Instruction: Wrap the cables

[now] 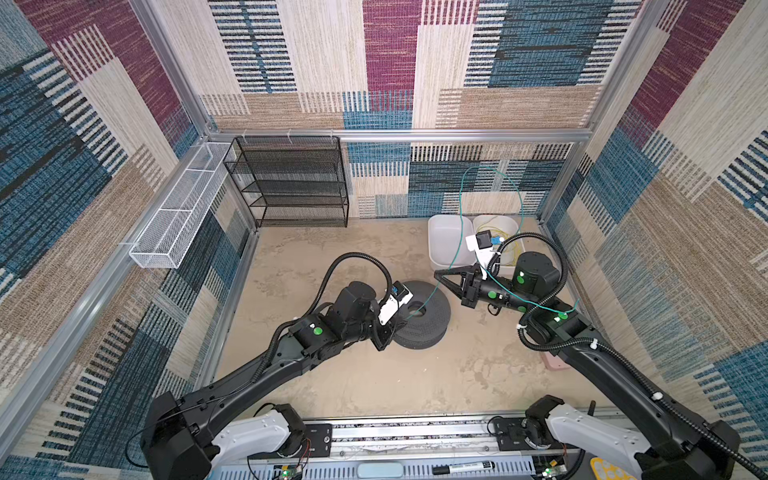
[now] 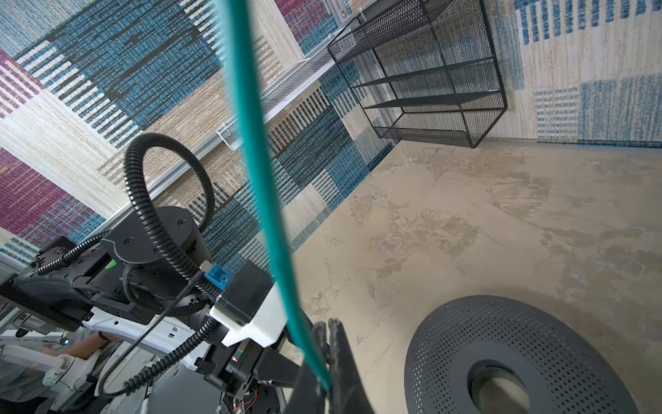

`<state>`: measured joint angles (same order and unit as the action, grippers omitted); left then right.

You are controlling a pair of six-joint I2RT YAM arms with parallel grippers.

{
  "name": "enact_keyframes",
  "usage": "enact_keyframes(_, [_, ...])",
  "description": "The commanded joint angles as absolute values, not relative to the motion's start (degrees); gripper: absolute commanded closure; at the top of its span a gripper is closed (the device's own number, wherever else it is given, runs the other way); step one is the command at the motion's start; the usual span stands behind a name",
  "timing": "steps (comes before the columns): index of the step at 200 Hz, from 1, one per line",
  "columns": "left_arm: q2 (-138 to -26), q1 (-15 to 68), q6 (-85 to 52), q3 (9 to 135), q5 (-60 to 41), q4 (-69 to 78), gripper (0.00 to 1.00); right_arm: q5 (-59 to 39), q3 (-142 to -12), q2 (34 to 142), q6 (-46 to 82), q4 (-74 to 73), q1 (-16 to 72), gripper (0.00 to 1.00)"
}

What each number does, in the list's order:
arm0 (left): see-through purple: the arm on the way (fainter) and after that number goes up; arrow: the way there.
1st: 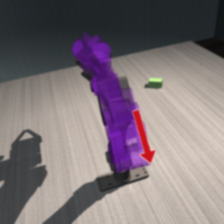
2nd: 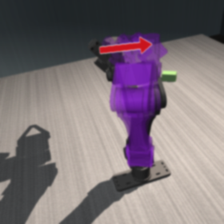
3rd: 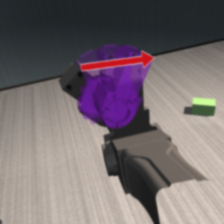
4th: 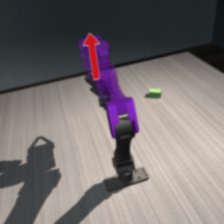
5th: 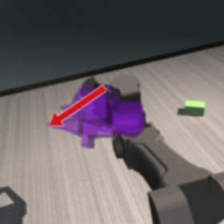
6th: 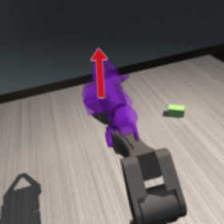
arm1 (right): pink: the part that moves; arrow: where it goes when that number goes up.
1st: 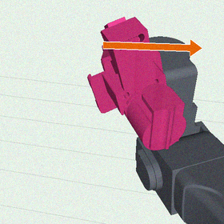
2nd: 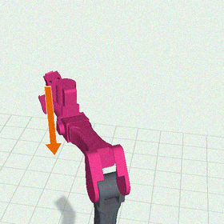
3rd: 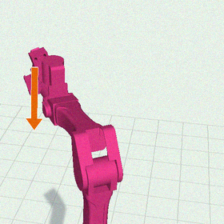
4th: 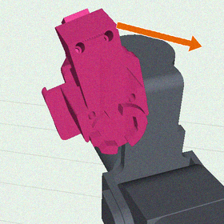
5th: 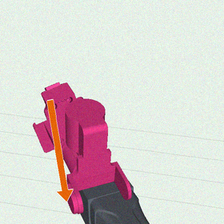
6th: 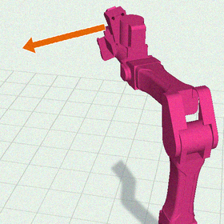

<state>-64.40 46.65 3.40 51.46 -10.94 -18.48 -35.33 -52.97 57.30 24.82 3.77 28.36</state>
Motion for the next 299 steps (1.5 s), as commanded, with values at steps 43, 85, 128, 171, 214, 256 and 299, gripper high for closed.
enact_keyframes(43, [-63.93, 46.74, 5.98, 50.34, -4.86, -18.88, 0.73, -35.24, -53.88, 56.93, 24.78, 2.57, 27.9, 1.0])
enact_keyframes(85, [-63.68, 46.7, 5.54, 49.99, -3.98, -19.62, 0.76, -34.87, -54.32, 57.3, 24.35, 2.72, 27.43, 1.0])
enact_keyframes(128, [-62.62, 46.71, 5.45, 49.66, -4.01, -20.34, 0.97, -35.39, -53.88, 57.42, 24.66, 2.35, 26.81, 1.0])
enact_keyframes(171, [-63.23, 46.69, 5.23, 51.07, -6.42, -19.25, 1.0, -34.29, -52.75, 56.78, 25.65, 2.12, 26.72, 1.0])
enact_keyframes(214, [-66.74, 46.71, 3.26, 55.9, -11.19, -16.21, 1.0, -27.8, -50.84, 54.09, 27.86, 4.29, 26.72, 0.55])
enact_keyframes(256, [-72.54, 46.8, -1.22, 60.09, -16.05, -8.74, 1.0, -28.49, -43.23, 50.4, 35.72, -1.08, 26.72, 0.37])
enact_keyframes(299, [-78.28, 47.21, -0.89, 65.06, -17.82, -8.13, 1.0, -33.11, -36.76, 50.97, 41.61, -9.38, 26.8, 0.48])
